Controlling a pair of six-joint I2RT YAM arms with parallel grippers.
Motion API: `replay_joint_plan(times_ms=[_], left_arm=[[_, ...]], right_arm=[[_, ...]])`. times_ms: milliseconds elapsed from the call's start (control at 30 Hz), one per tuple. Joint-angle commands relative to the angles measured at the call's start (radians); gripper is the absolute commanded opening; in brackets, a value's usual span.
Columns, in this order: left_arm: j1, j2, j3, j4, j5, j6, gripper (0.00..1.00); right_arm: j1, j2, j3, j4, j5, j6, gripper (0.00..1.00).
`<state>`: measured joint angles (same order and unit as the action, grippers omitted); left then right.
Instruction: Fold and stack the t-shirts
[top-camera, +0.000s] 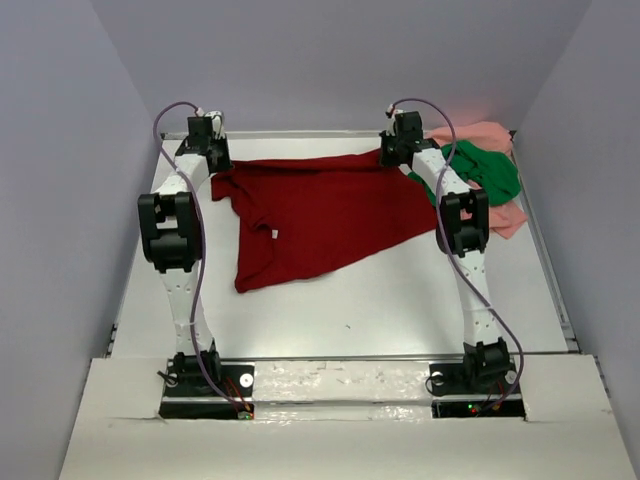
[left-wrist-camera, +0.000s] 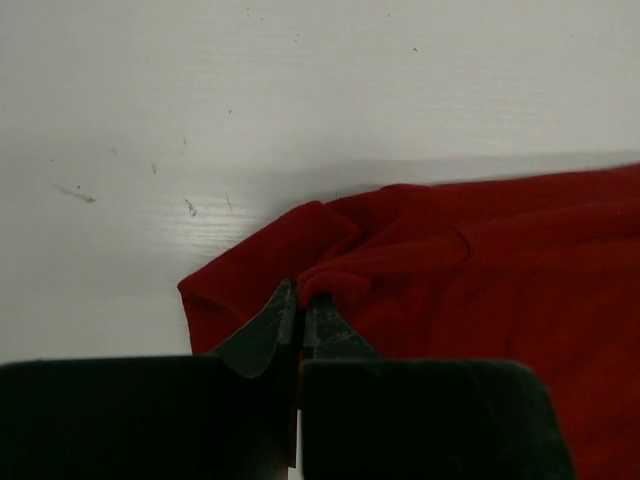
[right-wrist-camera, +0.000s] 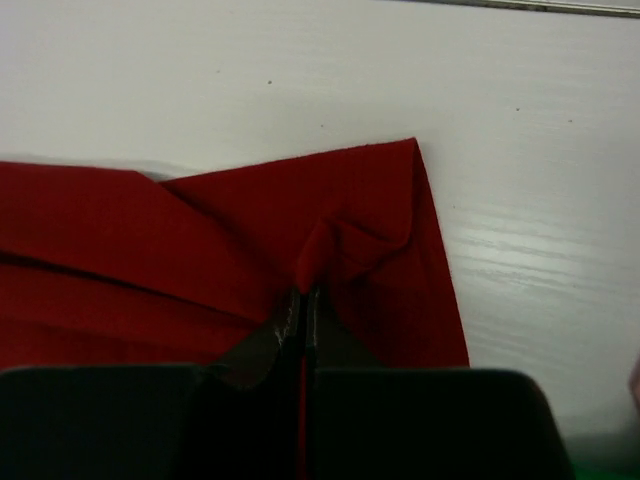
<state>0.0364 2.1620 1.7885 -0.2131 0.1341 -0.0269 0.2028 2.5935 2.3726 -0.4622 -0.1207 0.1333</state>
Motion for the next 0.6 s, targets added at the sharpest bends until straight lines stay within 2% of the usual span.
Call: replay_joint_plan(times_ms=[0,33,67,100,133,167,200,233,300,433,567], left_arm=[[0.0,0.01,0.066,0.148,-0.051,0.024,0.1],[0.0,0.018,0.058,0.159,-0.05,0.048,0.27],[-0.001,0.024,0.046,0.176,-0.062,0.047,0.64],[-0.001,0.024,0.029,0.194,-0.088,0.045,0.74],[-0.003,0.016,-0.009,0.24,-0.1,0.041,0.81],[-0.004,-0.007,-0.052,0.271,-0.114,0.035,0.9],[-0.004,-0.007,-0.052,0.271,-0.122,0.033,0.94],[-0.01,-0.043,-0.099,0.303,-0.123,0.033,0.95],[-0.021,-0.132,-0.162,0.348,-0.183,0.045,0.98],[-0.032,-0.295,-0.302,0.408,-0.226,0.053,0.99],[-0.079,-0.451,-0.376,0.434,-0.267,0.039,0.99]], right_arm=[[-0.008,0.019,0.109,0.089,0.05,-0.055,0.0],[-0.008,0.033,0.112,0.091,0.047,-0.055,0.0],[-0.008,0.045,0.114,0.089,0.036,-0.054,0.0],[-0.008,0.057,0.116,0.088,0.027,-0.055,0.06],[-0.008,0.057,0.114,0.089,0.026,-0.058,0.4],[-0.008,0.048,0.111,0.088,0.035,-0.057,0.69],[-0.008,0.048,0.111,0.088,0.038,-0.06,0.7],[-0.008,0.022,0.097,0.091,0.026,-0.066,0.78],[-0.008,-0.01,0.089,0.091,0.006,-0.077,0.8],[-0.008,-0.175,0.011,0.109,-0.043,-0.049,0.83],[0.001,-0.392,-0.206,0.196,-0.121,-0.029,0.86]])
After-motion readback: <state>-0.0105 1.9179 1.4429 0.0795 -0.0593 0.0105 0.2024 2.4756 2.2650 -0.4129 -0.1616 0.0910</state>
